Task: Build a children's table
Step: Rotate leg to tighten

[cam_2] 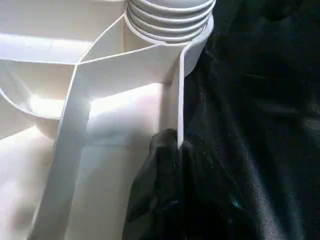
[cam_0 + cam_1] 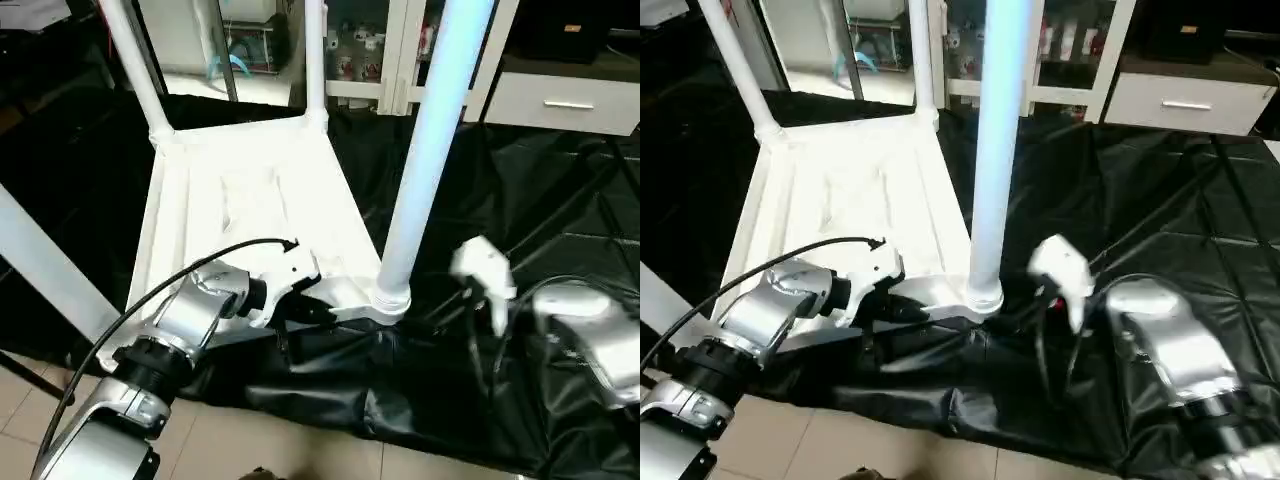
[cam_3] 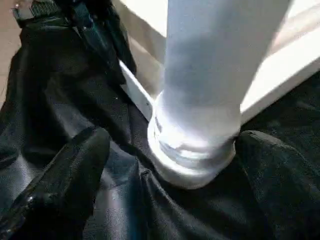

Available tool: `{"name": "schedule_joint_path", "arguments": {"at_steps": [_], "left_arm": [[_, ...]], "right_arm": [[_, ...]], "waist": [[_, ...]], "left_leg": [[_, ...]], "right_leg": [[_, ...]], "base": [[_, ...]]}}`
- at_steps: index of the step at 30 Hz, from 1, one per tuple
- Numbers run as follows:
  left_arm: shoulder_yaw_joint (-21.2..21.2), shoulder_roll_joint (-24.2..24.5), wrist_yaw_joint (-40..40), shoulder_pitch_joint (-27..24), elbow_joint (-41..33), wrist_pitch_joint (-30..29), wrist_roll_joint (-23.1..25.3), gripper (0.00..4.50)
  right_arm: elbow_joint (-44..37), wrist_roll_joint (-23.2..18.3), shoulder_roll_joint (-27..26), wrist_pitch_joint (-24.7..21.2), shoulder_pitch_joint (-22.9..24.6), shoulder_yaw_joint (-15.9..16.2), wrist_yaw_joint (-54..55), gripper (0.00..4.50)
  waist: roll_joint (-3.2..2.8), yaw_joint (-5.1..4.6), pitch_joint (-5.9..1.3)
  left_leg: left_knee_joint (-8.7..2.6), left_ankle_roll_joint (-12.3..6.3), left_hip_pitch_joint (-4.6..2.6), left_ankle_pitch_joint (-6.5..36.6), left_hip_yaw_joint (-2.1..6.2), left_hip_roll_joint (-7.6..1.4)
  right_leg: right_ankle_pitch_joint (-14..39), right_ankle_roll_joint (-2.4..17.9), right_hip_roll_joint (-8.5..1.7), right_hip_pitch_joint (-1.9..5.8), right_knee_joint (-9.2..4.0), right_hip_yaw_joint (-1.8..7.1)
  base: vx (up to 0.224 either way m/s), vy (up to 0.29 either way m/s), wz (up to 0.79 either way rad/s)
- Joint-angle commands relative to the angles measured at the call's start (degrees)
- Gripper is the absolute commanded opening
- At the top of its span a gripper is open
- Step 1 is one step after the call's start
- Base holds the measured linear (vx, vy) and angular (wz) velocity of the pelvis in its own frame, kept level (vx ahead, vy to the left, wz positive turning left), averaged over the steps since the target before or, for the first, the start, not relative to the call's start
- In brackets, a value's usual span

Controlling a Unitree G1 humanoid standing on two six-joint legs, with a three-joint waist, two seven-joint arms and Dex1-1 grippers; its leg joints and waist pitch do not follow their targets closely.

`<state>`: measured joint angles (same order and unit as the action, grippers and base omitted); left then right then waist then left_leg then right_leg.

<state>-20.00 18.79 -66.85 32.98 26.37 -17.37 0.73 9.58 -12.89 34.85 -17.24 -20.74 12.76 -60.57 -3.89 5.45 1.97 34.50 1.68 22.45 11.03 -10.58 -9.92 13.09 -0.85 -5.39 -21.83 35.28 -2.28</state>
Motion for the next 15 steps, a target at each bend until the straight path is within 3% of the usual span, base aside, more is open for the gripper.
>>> {"name": "schedule_joint_path", "arguments": {"at_steps": [1, 7, 12, 15], "left_arm": [[-2.7, -0.3, -2.8, -1.1, -0.6, -0.7, -0.3, 0.0], [-2.6, 0.0, -2.5, -1.3, -1.1, -0.5, 0.0, 0.0], [-2.5, 0.2, -2.6, -1.5, -1.4, -0.6, 0.0, 0.0], [-2.6, 0.3, -2.6, -1.7, -1.2, -0.4, 0.0, 0.0]], "right_arm": [[0.9, 1.3, -0.8, 1.3, -1.8, 1.4, -0.2, 4.35], [3.8, 2.7, -3.1, 2.5, -4.1, 2.4, 0.5, 4.35], [4.9, 3.0, -3.3, 2.9, -4.7, 2.5, 0.1, 4.35], [5.6, 3.1, -3.3, 3.2, -5.0, 2.5, -0.2, 4.09]], "waist": [[1.34, 0.05, -3.42], [1.38, 0.39, -3.69], [1.22, 0.7, -3.66], [1.15, 0.7, -3.72]], "left_leg": [[-3.58, -6.6, -1.25, 3.8, 1.1, -3.22], [-3.22, -7.98, -1.2, 1.0, 1.08, -3.15], [-3.2, -7.76, -1.3, 1.6, 1.03, -3.21], [-3.15, -7.5, -1.25, 1.5, 1.06, -3.16]], "right_leg": [[-5.2, 17.2, -3.29, 2.12, -2.85, 1.65], [-8.4, 17.5, -3.12, 2.09, -2.39, 1.51], [-7.5, 17.3, -3.09, 2.01, -2.46, 1.53], [-7.9, 17.3, -3.06, 2.09, -2.38, 1.52]], "base": [[0.0, 0.0, 0.0], [0.0, 0.0, 0.0], [0.0, 0.0, 0.0], [0.0, 0.0, 0.0]]}}
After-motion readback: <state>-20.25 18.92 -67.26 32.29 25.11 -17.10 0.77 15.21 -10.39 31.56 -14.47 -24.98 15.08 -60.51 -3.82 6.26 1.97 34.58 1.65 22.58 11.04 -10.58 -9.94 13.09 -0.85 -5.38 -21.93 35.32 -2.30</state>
